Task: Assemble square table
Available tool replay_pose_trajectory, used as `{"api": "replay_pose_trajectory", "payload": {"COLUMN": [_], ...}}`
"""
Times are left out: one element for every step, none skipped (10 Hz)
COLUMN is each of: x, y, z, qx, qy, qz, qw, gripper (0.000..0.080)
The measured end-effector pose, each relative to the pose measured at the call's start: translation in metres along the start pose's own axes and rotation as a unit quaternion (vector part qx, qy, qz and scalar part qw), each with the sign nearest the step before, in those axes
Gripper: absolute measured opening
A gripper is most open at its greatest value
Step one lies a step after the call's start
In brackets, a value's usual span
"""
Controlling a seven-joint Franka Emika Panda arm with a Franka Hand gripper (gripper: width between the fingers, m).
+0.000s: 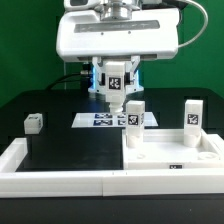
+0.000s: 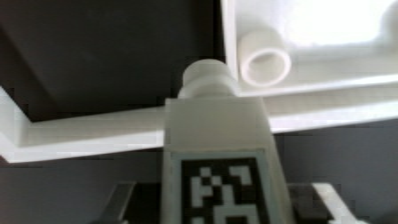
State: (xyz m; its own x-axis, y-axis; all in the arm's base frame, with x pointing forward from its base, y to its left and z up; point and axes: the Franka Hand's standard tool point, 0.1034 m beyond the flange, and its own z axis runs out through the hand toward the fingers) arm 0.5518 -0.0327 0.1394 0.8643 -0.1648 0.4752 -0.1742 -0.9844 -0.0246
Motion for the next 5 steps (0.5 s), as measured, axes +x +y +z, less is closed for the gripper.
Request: {"api": "replay_pose_trajectory", "payload": {"x": [0.0014,0.0003,-0.0001,-0.0003,-0.0012], "y": [0.0148,0.0125,0.0105,0.0112,0.0110], "z": [0.0002,0.0008,0.0009,0.0011,0.0017], "qx": [-0.004,-0.001,-0.001,-0.001,-0.001], "qy": [0.000,-0.001,-0.001,-0.001,-0.002], "qz": [0.014,0.014,0.012,0.012,0.012], "qw": [1.000,1.000,1.000,1.000,1.000], "gripper": [0.0284,0.0284,0.0284,0.0284,0.0284]}}
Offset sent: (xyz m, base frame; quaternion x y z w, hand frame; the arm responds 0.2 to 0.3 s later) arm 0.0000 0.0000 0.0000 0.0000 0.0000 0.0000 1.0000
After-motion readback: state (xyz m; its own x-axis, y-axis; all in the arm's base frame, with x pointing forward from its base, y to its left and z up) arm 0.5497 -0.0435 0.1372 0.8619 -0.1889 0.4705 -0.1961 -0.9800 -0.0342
